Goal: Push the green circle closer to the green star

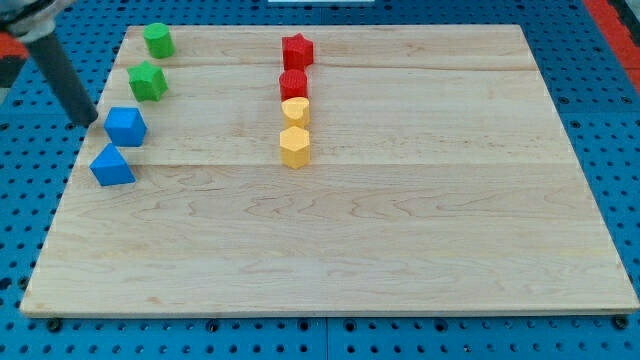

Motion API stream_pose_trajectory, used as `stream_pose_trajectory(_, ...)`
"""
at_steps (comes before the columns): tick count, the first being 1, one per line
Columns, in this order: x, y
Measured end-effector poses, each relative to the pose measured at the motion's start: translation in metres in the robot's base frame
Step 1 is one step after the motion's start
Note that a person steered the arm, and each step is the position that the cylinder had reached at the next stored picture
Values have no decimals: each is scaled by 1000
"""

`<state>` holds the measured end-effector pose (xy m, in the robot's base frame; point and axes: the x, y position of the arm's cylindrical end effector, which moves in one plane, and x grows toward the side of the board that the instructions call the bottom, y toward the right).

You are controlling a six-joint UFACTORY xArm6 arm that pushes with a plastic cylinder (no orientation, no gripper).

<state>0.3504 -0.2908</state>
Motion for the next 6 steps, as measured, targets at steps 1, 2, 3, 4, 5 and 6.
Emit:
stream_pose_trajectory(1,-57,0)
stream_pose_trajectory(2,-104,0)
stream_pose_trajectory(3,-146,22)
stream_pose_trajectory(4,-151,80)
stream_pose_trajectory(5,-123,125)
stream_pose_trajectory(6,-104,131)
